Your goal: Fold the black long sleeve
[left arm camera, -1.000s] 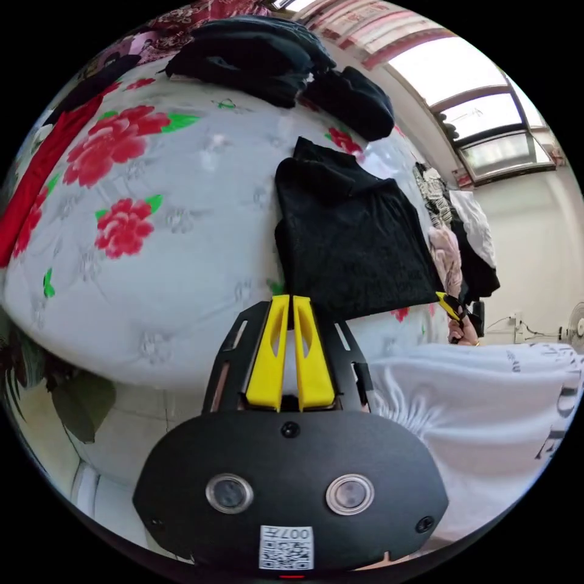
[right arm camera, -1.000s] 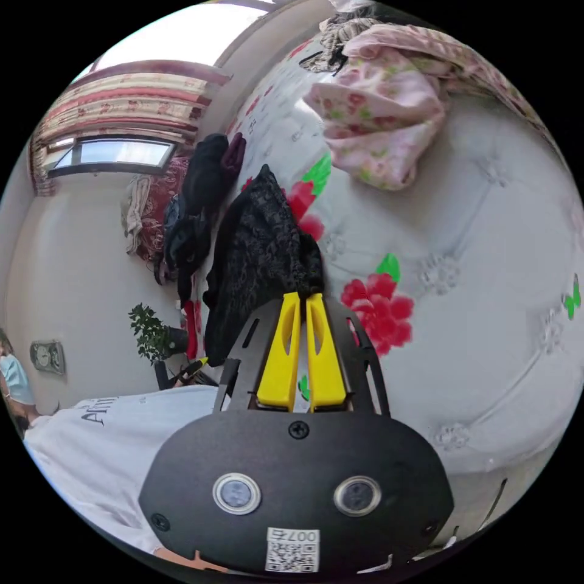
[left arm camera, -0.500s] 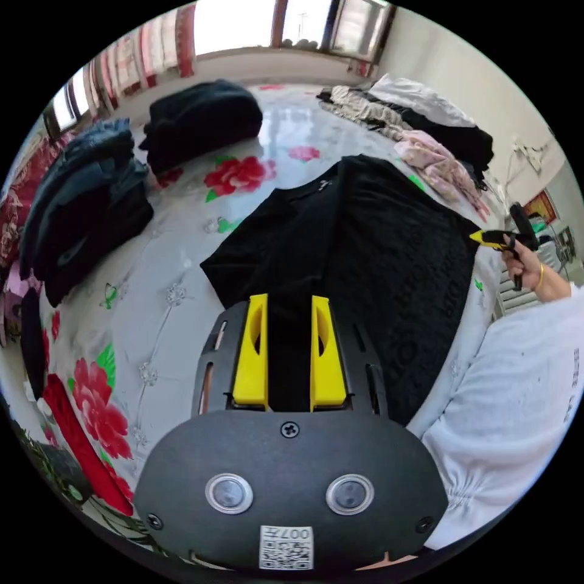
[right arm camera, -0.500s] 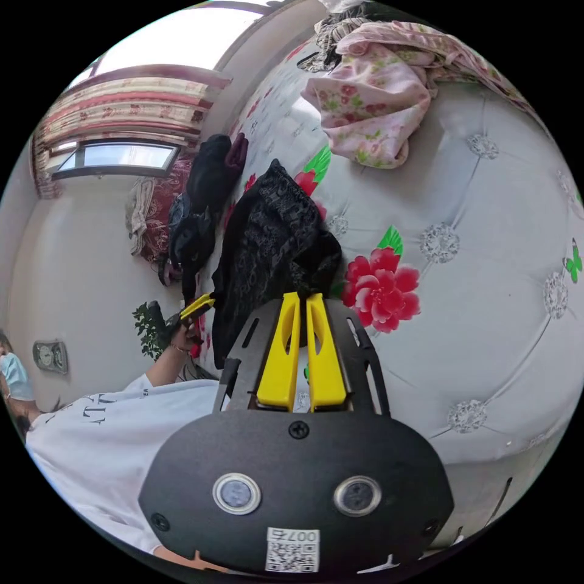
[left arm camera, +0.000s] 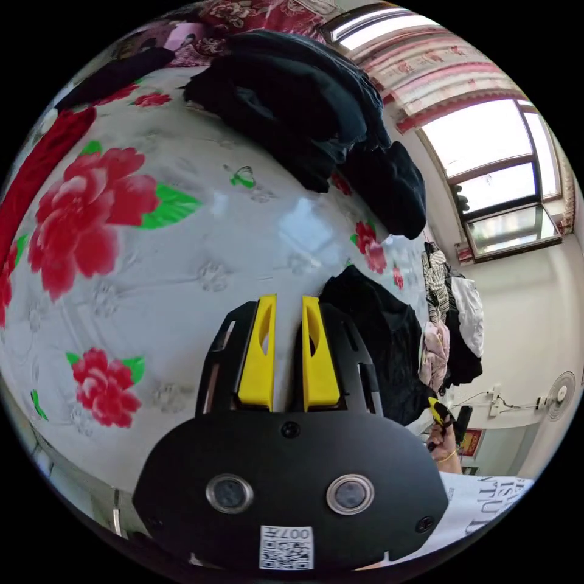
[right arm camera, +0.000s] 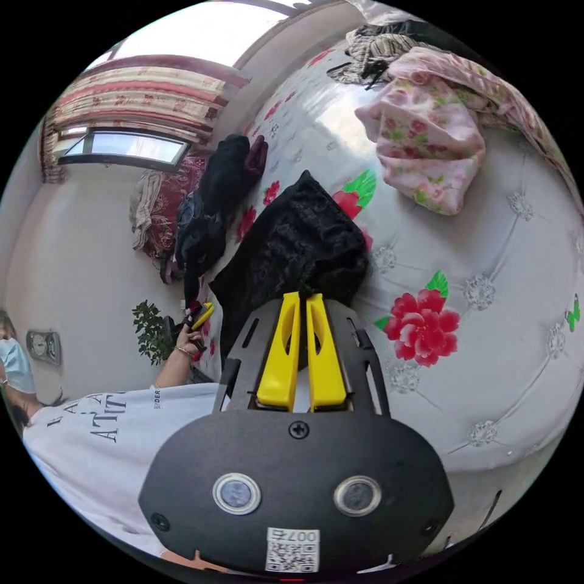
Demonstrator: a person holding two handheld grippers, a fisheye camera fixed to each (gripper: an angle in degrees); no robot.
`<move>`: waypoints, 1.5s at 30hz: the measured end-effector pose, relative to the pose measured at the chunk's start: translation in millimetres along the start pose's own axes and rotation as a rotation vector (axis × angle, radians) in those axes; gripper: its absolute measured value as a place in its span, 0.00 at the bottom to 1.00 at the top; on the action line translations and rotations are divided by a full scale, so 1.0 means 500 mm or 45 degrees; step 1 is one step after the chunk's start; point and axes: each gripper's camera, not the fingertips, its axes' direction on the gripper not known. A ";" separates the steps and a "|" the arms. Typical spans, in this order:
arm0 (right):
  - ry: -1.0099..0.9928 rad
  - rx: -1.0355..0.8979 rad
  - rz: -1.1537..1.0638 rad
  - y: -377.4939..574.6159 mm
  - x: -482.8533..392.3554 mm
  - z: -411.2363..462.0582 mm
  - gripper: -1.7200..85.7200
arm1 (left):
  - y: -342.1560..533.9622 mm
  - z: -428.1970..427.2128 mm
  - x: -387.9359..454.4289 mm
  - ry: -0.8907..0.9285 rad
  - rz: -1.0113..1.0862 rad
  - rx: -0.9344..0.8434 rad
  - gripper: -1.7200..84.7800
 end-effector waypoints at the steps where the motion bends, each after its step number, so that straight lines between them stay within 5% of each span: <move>1: -0.013 -0.005 -0.019 -0.006 -0.009 0.005 0.02 | 0.019 -0.013 -0.013 0.004 -0.011 0.005 0.09; 5: -0.006 -0.086 -0.131 -0.026 -0.058 0.041 0.02 | 0.134 -0.076 -0.032 0.116 0.092 0.060 0.07; 9: -0.014 -0.112 -0.065 -0.003 -0.019 0.055 0.02 | 0.083 -0.001 0.112 0.321 0.448 -0.207 0.08; 13: -0.069 -0.027 0.033 0.030 0.027 0.036 0.02 | -0.009 0.110 0.217 0.290 0.583 -0.363 0.09; 16: -0.050 0.012 0.091 0.056 0.051 0.024 0.02 | -0.111 0.152 0.200 0.164 0.402 -0.332 0.08; 20: -0.053 0.039 0.138 0.078 0.071 0.024 0.02 | -0.175 0.074 0.086 0.426 -0.033 -0.073 0.09; 28: -0.109 -0.062 -0.134 -0.015 -0.055 0.106 0.02 | 0.027 -0.137 -0.031 0.315 0.006 -0.010 0.11; 36: -0.163 -0.710 -1.168 0.079 -0.474 0.438 0.02 | 0.349 -0.357 -0.183 0.327 -0.324 0.134 0.11; 42: -0.136 -1.153 -1.218 0.238 -0.455 0.673 0.04 | 0.411 -0.363 -0.168 0.398 -0.360 0.140 0.14; 45: -0.186 -1.077 -1.101 0.202 -0.410 0.644 0.06 | 0.398 -0.344 -0.139 0.464 -0.322 0.085 0.15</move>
